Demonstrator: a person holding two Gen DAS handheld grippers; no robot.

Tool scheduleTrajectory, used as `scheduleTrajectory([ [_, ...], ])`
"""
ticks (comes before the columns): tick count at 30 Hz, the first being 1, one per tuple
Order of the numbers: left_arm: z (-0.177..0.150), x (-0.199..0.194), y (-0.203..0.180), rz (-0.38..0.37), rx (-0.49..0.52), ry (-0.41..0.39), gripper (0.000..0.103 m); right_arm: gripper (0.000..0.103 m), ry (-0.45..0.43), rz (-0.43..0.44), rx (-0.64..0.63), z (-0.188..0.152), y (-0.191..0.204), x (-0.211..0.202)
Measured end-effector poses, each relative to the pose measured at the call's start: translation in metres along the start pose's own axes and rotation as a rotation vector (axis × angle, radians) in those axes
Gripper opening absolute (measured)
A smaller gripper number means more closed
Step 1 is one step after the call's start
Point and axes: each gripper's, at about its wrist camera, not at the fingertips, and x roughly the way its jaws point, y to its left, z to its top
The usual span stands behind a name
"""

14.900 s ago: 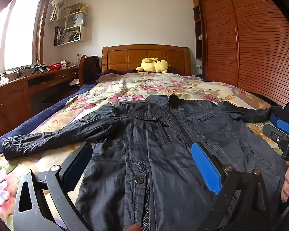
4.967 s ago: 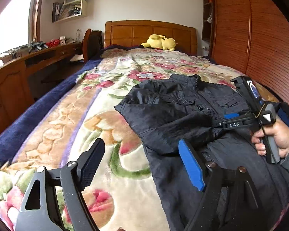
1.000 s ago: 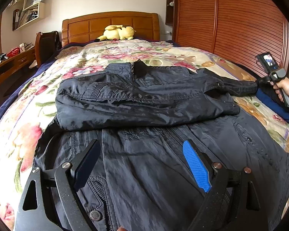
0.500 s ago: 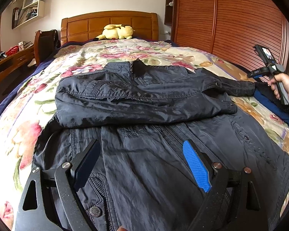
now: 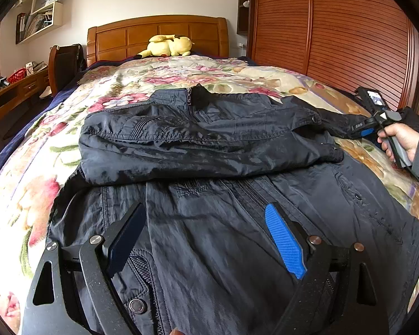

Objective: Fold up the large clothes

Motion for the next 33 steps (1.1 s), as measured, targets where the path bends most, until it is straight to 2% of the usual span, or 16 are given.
scheduleTrajectory([
  [2,0.000,0.000,0.000,0.000,0.000,-0.001,0.088,0.057,-0.001,-0.007,-0.039,-0.002,0.010,0.007],
  [4,0.000,0.000,0.000,0.000,0.001,0.000,0.088,0.028,-0.015,0.012,-0.060,0.000,0.016,0.008],
  [7,0.001,0.000,0.000,0.000,0.002,0.000,0.088,0.005,-0.051,-0.019,-0.100,0.002,0.024,0.002],
  [13,0.001,-0.001,0.000,0.001,0.001,0.000,0.088,0.003,-0.191,-0.036,-0.100,0.012,0.026,-0.028],
  [19,0.001,-0.004,0.001,-0.004,-0.001,-0.007,0.088,0.003,-0.394,-0.027,-0.137,0.018,0.040,-0.091],
  [23,0.003,-0.012,0.004,-0.003,-0.001,-0.020,0.088,0.003,-0.518,0.046,-0.208,0.008,0.071,-0.146],
  [27,0.005,-0.023,0.012,0.005,-0.012,-0.036,0.088,0.003,-0.610,0.174,-0.292,-0.015,0.113,-0.195],
  [30,0.006,-0.031,0.020,0.015,-0.022,-0.046,0.088,0.003,-0.638,0.285,-0.398,-0.047,0.158,-0.222],
  [33,0.005,-0.038,0.029,0.029,-0.029,-0.054,0.088,0.003,-0.621,0.372,-0.484,-0.079,0.194,-0.230],
])
